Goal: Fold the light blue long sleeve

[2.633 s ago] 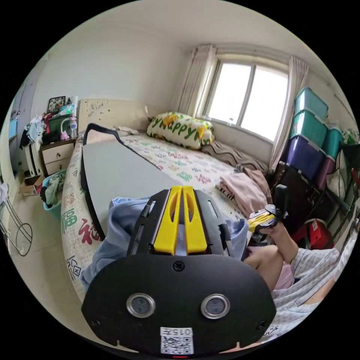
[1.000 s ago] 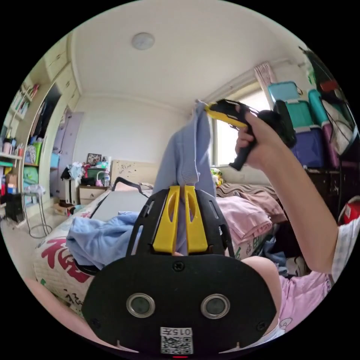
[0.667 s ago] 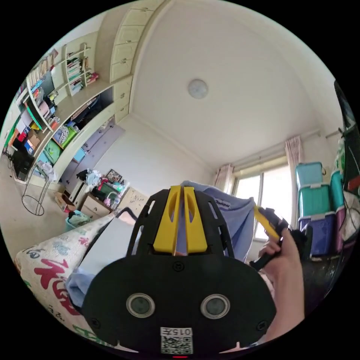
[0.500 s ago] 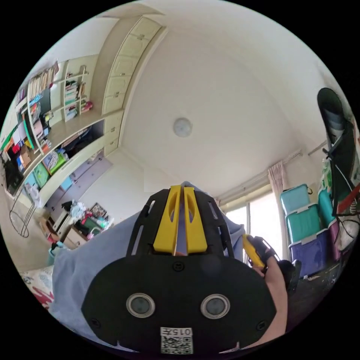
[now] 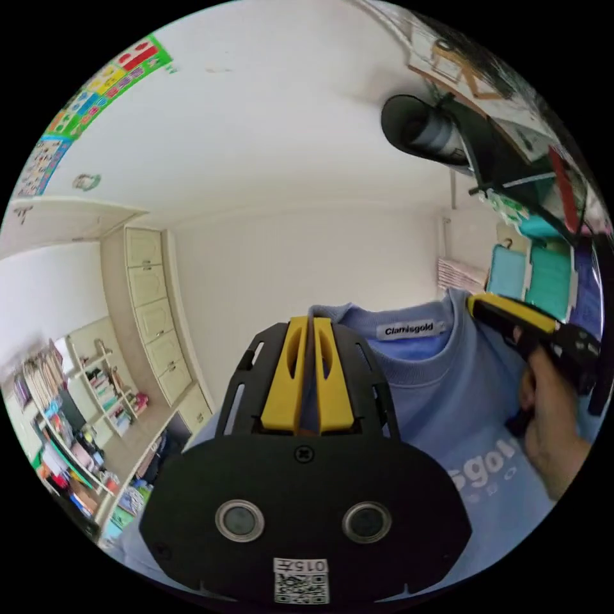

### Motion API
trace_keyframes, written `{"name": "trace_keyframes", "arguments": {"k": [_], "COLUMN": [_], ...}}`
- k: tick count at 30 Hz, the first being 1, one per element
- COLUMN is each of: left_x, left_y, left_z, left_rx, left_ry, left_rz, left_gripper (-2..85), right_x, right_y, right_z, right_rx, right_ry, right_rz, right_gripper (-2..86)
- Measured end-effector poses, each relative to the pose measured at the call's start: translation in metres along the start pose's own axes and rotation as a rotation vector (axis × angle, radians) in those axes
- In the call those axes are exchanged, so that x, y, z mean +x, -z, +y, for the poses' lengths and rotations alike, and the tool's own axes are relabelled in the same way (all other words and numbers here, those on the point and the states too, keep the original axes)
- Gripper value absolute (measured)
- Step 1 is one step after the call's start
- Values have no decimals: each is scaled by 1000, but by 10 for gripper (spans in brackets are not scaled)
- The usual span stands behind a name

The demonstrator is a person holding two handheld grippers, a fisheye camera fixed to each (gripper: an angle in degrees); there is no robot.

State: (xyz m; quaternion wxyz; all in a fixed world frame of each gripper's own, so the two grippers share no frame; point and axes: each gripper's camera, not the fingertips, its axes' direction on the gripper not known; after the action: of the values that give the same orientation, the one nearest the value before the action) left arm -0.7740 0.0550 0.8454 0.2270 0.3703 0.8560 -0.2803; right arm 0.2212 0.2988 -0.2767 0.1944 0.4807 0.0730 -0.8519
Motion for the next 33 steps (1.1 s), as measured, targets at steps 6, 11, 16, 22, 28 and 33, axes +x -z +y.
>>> {"name": "trace_keyframes", "arguments": {"k": [6,11,16,22,28,33], "left_x": [20,34,24,36,50,73], "left_y": [-14,-15,-11,3,-13,-33], "left_z": [30,64,39,-15,-21,19], "left_rx": [-92,-149,-191,-183,-160,-125], "left_ry": [-206,-379,-271,-82,-160,-317], "left_rz": [16,-48,-38,-87,-161,-217], "left_gripper": [4,5,5,6,6,7], "right_x": [5,-22,-19,-18,-52,-60], "right_y": [-36,-42,-49,-24,-28,-63], "right_z": [44,78,65,18,6,40], "right_rx": [-156,-226,-271,-152,-44,-90], "right_ry": [102,313,181,-153,115,235], "right_rz": [-66,-61,-81,-11,79,55], "right_gripper": [-5,-6,-7,-7,-6,-5]}}
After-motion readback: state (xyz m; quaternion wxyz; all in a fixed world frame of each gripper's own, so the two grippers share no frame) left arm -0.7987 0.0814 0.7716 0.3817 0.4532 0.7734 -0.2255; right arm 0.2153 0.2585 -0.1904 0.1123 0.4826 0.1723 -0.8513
